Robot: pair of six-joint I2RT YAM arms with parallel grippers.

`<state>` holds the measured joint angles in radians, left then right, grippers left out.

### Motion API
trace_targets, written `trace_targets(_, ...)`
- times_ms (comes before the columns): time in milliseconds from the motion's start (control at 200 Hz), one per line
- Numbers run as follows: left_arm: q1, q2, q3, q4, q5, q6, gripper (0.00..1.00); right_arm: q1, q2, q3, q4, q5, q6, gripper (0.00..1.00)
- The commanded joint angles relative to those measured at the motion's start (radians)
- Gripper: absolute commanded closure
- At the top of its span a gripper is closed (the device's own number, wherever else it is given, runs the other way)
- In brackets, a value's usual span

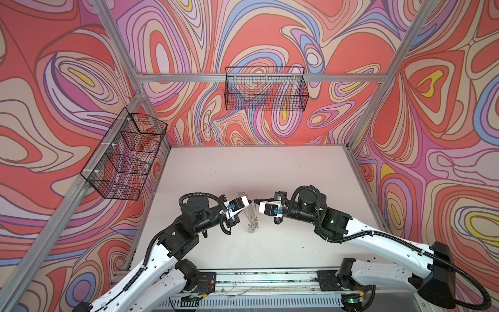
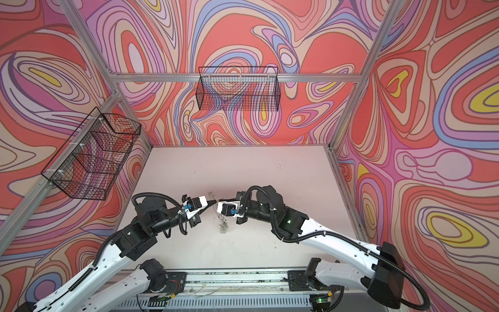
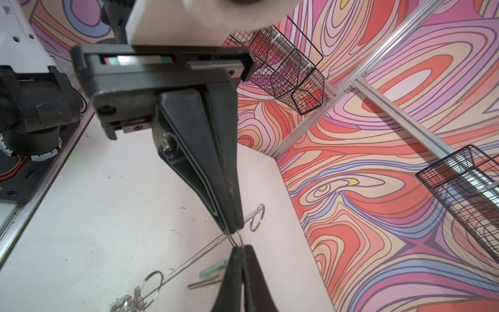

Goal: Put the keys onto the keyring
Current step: 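Thread the key's ring onto the plate's keyring with the right gripper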

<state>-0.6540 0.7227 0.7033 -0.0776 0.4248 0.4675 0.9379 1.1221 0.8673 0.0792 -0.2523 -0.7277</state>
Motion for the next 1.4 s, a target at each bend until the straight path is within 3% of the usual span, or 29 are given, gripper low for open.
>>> trace_targets(0, -0.003, 0.0, 0.007, 0.038, 0.005, 0.0, 1.0, 0.011, -0.001, 0.0, -0.017, -0.03, -0.031, 1.0)
trace_targets(421, -0.002, -0.002, 0.01, 0.047, -0.013, -0.019, 1.0, 0.022, 0.007, -0.003, -0.059, -0.022, -0.049, 1.0)
trace_targets(606, -0.002, -0.001, 0.01, 0.044, -0.018, -0.019, 1.0, 0.022, -0.026, -0.031, -0.02, 0.036, -0.044, 1.0)
trace_targets(916, -0.002, 0.006, 0.015, 0.056, 0.008, -0.045, 1.0, 0.022, -0.02, -0.034, -0.025, 0.007, -0.036, 1.0)
trace_targets(1392, -0.003, 0.018, 0.03, 0.214, 0.122, -0.326, 1.0, 0.023, -0.008, -0.098, 0.127, 0.045, 0.055, 1.0)
